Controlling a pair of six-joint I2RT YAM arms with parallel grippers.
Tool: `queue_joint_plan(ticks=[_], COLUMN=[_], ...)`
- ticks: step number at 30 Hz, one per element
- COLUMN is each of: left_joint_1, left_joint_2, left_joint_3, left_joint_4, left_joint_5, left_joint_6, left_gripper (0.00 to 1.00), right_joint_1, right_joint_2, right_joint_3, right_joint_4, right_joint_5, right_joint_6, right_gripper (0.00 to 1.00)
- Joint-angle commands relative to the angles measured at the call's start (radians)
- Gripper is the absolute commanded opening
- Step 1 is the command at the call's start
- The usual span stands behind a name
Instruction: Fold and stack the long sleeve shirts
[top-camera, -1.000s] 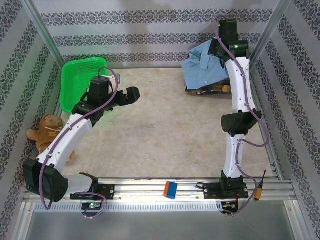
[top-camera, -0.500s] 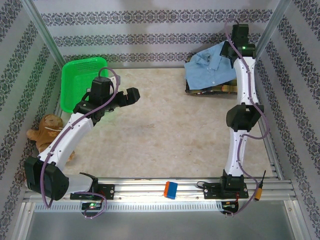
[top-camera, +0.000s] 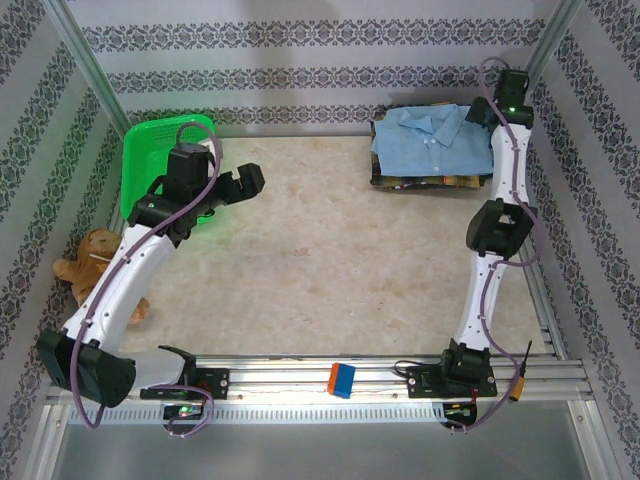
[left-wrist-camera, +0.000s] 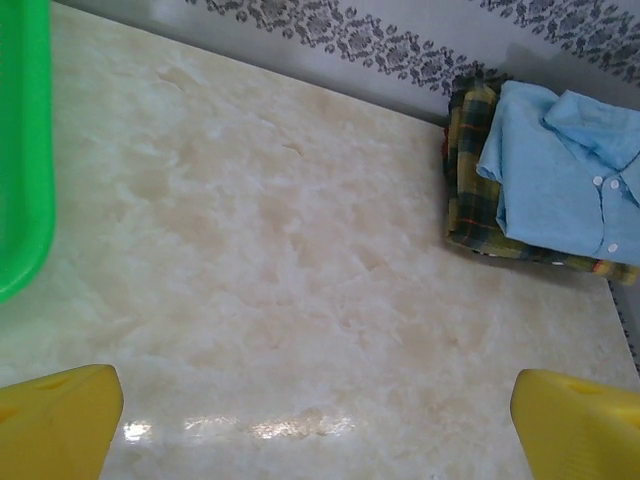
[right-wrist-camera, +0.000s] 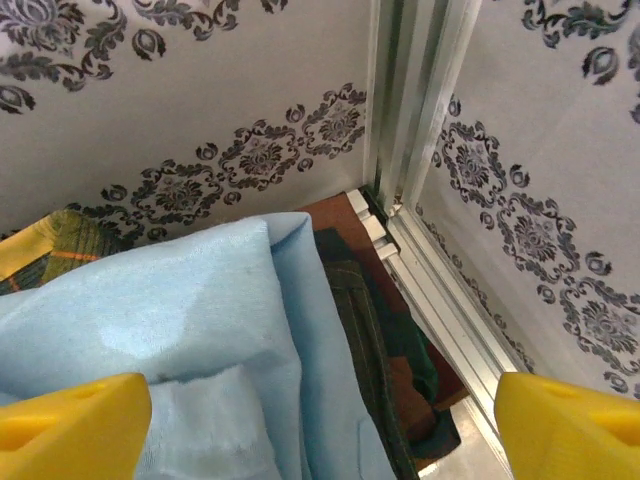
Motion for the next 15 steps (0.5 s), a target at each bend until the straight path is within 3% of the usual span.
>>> queue_joint_plan(ticks=[1,3,5,12,15], left_joint_1=[0.014,0.014,0.016,0.105,0.169], left_joint_2=[-0.093,-0.147,-0.2,-0.342,-0.351], left_joint_3=[-0.043,-0.072,-0.105,-0.291,-0.416], left_joint_4=[0.031,0.053,0.059,0.131,0.235], left_joint_5=[-0.105,-0.154,-0.209,-0.272,-0.265], left_joint_6=[0.02,0.046,0.084,0.108,0.092], left_gripper=[1.0,1.0,1.0,1.0,1.0], right_joint_1=[0.004,0.005,0.005,0.05,0.163], right_joint_2=[-0.126,-0.197,-0.311,-0.846,-1.058], right_joint_3=[-0.058,-0.128,-0.271,-1.119,-1.431], right_joint_4=[0.001,-0.004,0.025,0.437,0.491], right_joint_5=[-0.097,-0.108,-0.109,-0.214,-0.133], right_joint_6=[0.009,-0.011,-0.012,0.038,-0.001], right_gripper=[0.9,0.97,0.98,0.98,0.98])
